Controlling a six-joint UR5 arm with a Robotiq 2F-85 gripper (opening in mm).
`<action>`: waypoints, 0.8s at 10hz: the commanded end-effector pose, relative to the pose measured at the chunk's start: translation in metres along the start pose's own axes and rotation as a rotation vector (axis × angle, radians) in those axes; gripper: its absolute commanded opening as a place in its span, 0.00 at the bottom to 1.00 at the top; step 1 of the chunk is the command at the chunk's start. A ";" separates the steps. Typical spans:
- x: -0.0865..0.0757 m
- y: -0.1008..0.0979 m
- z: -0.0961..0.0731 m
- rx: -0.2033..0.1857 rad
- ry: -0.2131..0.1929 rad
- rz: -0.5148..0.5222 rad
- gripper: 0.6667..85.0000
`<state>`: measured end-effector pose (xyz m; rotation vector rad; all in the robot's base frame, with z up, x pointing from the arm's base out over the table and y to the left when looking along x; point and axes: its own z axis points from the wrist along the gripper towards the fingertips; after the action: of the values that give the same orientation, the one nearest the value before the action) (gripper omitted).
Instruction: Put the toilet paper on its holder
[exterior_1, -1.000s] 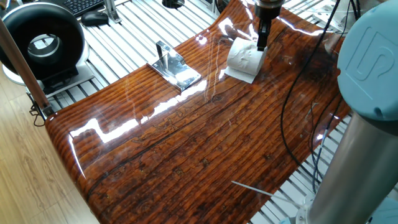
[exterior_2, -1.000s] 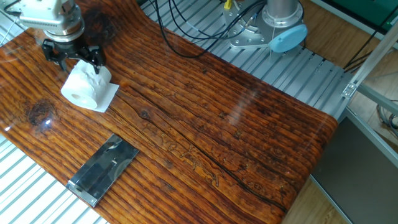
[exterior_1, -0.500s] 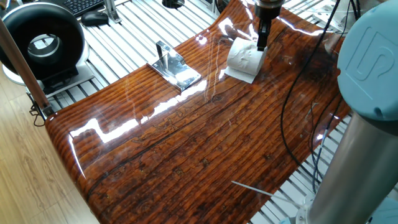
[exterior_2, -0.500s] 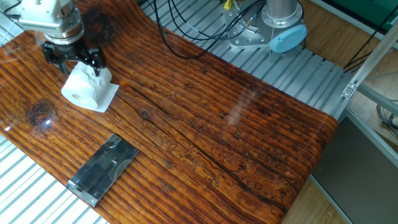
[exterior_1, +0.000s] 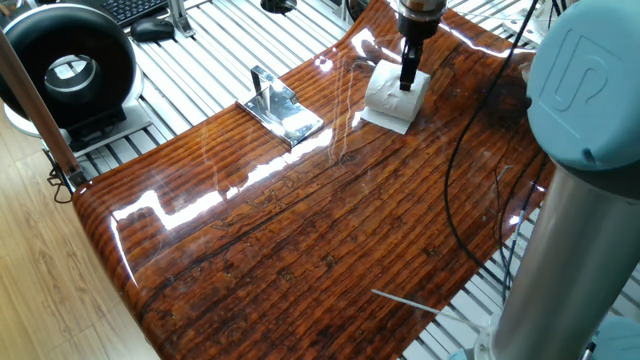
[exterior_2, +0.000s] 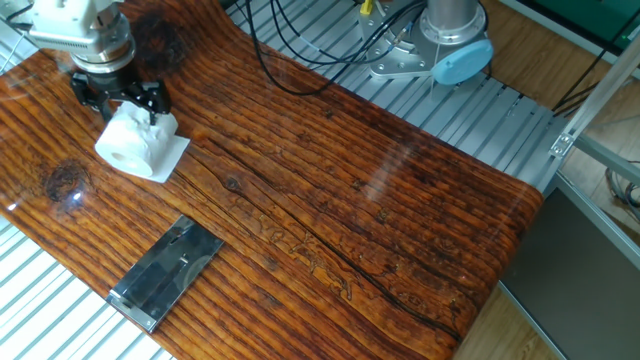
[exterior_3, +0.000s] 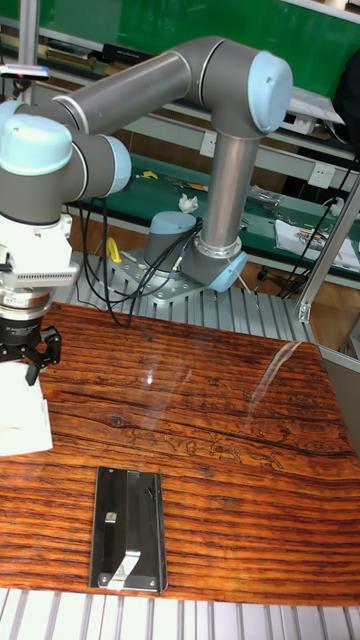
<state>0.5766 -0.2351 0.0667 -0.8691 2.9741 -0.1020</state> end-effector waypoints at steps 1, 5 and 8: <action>-0.004 0.004 0.000 -0.022 -0.023 0.029 0.85; -0.014 0.006 0.000 -0.031 -0.060 0.142 0.56; -0.009 0.002 -0.003 -0.029 -0.054 0.215 0.35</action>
<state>0.5815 -0.2281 0.0669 -0.6610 2.9917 -0.0498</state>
